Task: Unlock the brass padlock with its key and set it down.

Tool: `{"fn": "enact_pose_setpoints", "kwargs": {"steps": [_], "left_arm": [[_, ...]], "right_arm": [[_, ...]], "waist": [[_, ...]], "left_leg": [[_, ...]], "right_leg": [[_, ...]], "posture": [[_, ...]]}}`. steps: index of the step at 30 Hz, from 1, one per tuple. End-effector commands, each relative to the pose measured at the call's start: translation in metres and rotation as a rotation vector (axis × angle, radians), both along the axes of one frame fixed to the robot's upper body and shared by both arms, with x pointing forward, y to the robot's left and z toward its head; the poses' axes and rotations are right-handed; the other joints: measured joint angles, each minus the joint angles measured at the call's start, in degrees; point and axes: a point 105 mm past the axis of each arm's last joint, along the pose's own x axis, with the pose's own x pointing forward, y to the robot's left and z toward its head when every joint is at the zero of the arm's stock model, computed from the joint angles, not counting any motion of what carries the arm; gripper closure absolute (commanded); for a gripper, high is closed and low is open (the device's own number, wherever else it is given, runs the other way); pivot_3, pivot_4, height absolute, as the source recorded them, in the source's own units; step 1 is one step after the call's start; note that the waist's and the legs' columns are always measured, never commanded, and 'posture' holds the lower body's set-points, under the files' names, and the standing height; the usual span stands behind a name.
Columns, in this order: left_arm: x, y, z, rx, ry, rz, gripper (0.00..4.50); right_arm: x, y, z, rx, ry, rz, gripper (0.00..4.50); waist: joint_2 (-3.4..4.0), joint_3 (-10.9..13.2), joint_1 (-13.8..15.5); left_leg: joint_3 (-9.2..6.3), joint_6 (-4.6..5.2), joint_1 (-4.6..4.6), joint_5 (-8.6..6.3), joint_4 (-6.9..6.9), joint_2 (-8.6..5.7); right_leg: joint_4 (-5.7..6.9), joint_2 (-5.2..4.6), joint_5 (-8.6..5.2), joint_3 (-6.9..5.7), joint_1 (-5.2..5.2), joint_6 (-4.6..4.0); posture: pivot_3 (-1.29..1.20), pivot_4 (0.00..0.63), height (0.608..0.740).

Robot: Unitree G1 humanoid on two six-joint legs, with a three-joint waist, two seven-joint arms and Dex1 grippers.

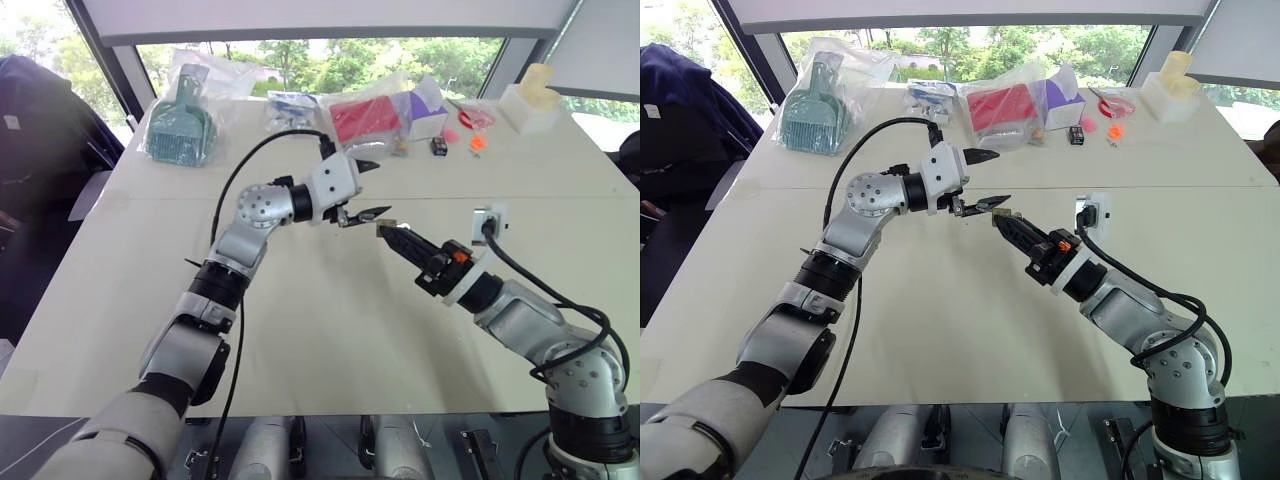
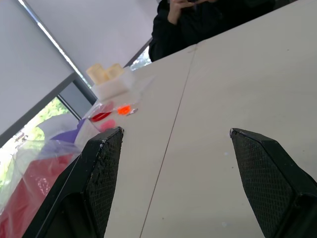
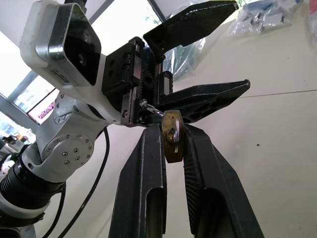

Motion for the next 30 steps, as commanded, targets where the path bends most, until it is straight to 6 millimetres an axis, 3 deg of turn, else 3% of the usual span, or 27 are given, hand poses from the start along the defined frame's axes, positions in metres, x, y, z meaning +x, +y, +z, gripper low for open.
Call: {"fn": "enact_pose_setpoints", "kwargs": {"steps": [1, 5, 9, 12, 18, 21, 24, 30], "left_arm": [[0.000, 0.006, -0.006, 0.064, -0.002, 0.009, 0.95], [0.015, 0.032, -0.029, 0.170, 0.097, 0.115, 0.95], [0.020, 0.075, -0.059, 0.283, 0.263, 0.214, 0.95], [0.007, 0.096, -0.069, 0.313, 0.386, 0.201, 0.95], [-0.045, 0.103, -0.061, 0.237, 0.599, 0.036, 0.95], [-0.059, 0.104, -0.060, 0.214, 0.654, 0.019, 0.95], [-0.068, 0.105, -0.062, 0.198, 0.693, 0.025, 0.90], [-0.075, 0.105, -0.067, 0.172, 0.727, 0.050, 0.90]], "right_arm": [[-0.002, 0.001, 0.011, 0.019, -0.038, 0.005, 4.50], [-0.001, 0.001, 0.008, 0.059, -0.009, -0.006, 4.50], [0.005, 0.008, -0.013, 0.084, 0.108, -0.007, 4.50], [0.013, 0.014, -0.034, 0.079, 0.222, -0.004, 4.50], [0.036, 0.015, -0.066, 0.055, 0.406, -0.029, 4.50], [0.042, 0.013, -0.074, 0.018, 0.442, -0.026, 4.50], [0.046, 0.009, -0.079, -0.021, 0.464, -0.022, 3.20], [0.045, -0.010, -0.081, -0.157, 0.437, -0.033, 0.07]], "waist": [[0.00, 0.0, -0.1], [0.00, 0.0, -0.1], [0.00, 0.0, -0.3], [0.02, 0.0, -0.4], [0.04, 0.0, -0.3], [0.06, 0.0, -0.4], [0.07, 0.0, -0.6], [0.07, 0.0, -0.3]], "left_leg": [[0.00, 0.00, 0.00, 0.00, 0.00, 0.00], [0.00, 0.00, 0.01, 0.00, -0.01, 0.02], [0.01, -0.01, 0.01, 0.00, -0.02, 0.03], [0.01, -0.02, 0.00, 0.01, -0.03, 0.04], [0.01, -0.44, -0.04, 0.23, -0.03, 0.01], [-0.02, -0.46, -0.04, 0.23, -0.04, 0.02], [-0.01, -0.46, -0.03, 0.24, -0.08, 0.03], [0.00, -0.46, 0.00, 0.25, -0.08, 0.01]], "right_leg": [[0.00, 0.00, 0.00, 0.00, 0.00, 0.00], [0.01, 0.02, 0.00, 0.00, -0.02, 0.00], [0.04, 0.03, 0.00, -0.01, -0.04, 0.00], [0.07, 0.02, 0.00, -0.01, -0.07, -0.01], [0.04, -0.03, -0.11, 0.02, -0.10, -0.20], [0.03, -0.01, -0.11, 0.02, -0.10, -0.21], [0.04, 0.02, -0.11, 0.02, -0.10, -0.20], [0.07, 0.05, -0.12, 0.02, -0.06, -0.19]], "posture": [[0.00, 0.150, 0.735], [0.00, 0.150, 0.735], [0.00, 0.150, 0.735], [0.00, 0.150, 0.735], [0.00, 0.150, 0.735], [0.00, 0.150, 0.735], [0.00, 0.150, 0.735], [0.00, 0.150, 0.735]]}}
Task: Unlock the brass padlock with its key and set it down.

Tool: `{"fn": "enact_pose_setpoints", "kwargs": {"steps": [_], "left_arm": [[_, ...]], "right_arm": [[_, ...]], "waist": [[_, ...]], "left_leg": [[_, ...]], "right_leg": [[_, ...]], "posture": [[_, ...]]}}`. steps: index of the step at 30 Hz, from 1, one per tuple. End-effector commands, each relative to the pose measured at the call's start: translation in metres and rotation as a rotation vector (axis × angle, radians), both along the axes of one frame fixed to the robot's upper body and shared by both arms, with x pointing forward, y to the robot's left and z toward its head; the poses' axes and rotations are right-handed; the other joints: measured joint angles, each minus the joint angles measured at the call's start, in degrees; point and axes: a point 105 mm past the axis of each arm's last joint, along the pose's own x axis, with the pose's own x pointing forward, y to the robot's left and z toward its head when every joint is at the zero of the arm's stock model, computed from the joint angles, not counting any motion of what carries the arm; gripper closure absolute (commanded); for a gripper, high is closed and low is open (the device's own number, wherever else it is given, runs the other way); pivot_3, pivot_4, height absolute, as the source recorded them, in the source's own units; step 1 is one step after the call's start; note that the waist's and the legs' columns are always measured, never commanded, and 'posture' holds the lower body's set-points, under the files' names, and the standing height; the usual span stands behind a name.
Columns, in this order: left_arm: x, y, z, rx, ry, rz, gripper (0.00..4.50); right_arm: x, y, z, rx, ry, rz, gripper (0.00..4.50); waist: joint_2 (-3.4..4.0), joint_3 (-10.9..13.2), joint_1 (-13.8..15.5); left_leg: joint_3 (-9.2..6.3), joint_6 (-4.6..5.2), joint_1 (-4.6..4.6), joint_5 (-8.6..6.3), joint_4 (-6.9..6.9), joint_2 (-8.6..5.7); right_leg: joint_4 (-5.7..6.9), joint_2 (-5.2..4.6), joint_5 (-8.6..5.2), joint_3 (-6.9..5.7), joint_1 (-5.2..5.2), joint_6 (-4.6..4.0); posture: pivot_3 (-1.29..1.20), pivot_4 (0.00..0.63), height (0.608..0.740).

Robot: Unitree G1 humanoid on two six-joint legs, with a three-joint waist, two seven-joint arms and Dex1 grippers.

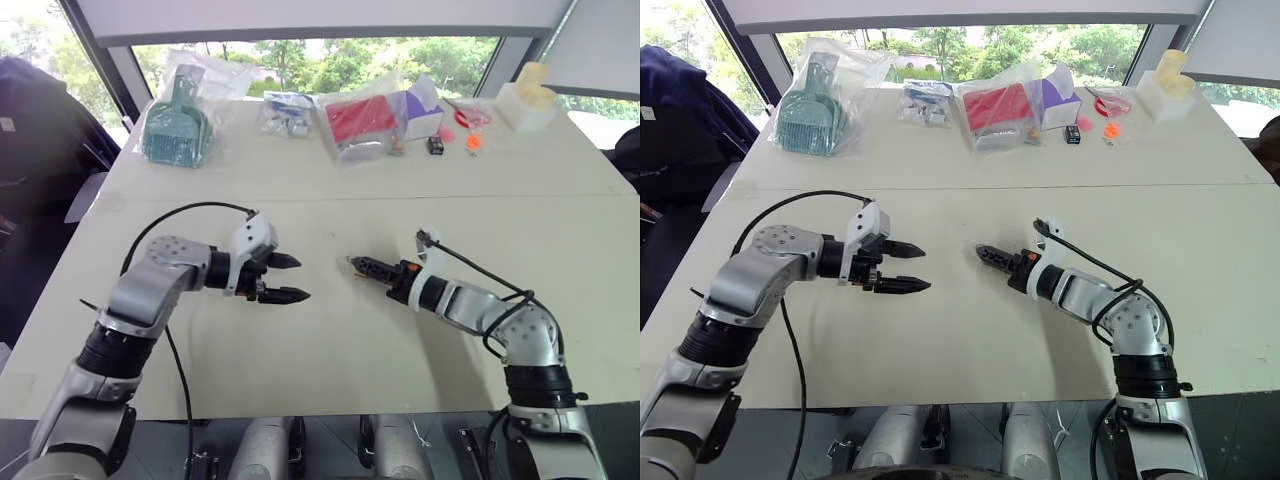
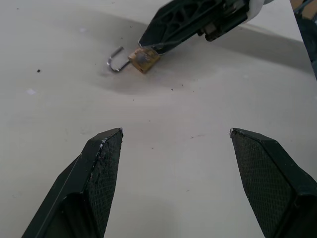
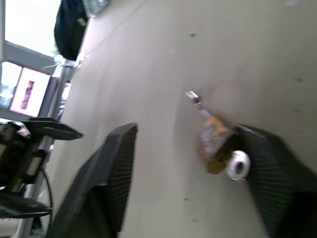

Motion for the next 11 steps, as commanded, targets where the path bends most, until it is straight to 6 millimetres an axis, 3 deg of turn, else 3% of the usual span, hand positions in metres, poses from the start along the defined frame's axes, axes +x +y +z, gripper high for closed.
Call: {"fn": "enact_pose_setpoints", "kwargs": {"steps": [1, 6, 11], "left_arm": [[-0.003, 0.000, 0.010, -0.032, -0.029, 0.013, 0.90], [-0.009, 0.002, 0.010, -0.073, 0.000, 0.032, 0.90], [-0.012, 0.006, 0.004, -0.086, 0.009, 0.083, 0.90]], "right_arm": [[-0.003, -0.024, 0.004, -0.150, -0.063, -0.010, 0.02], [-0.026, -0.065, 0.026, -0.384, -0.234, 0.026, 0.02], [-0.067, -0.083, 0.052, -0.446, -0.383, 0.100, 0.02]], "waist": [[0.00, 0.0, 0.3], [0.01, 0.0, 0.6], [-0.01, 0.0, 0.4]], "left_leg": [[-0.01, 0.00, 0.01, 0.00, 0.00, 0.00], [-0.03, 0.03, -0.03, -0.02, 0.02, -0.08], [-0.01, 0.15, -0.01, -0.10, -0.02, 0.00]], "right_leg": [[0.00, 0.00, 0.00, 0.00, 0.03, 0.00], [-0.12, -0.06, -0.02, 0.00, 0.06, 0.00], [-0.13, -0.01, -0.02, -0.01, 0.04, 0.04]], "posture": [[0.00, 0.150, 0.735], [0.00, 0.150, 0.735], [0.00, 0.150, 0.735]]}}
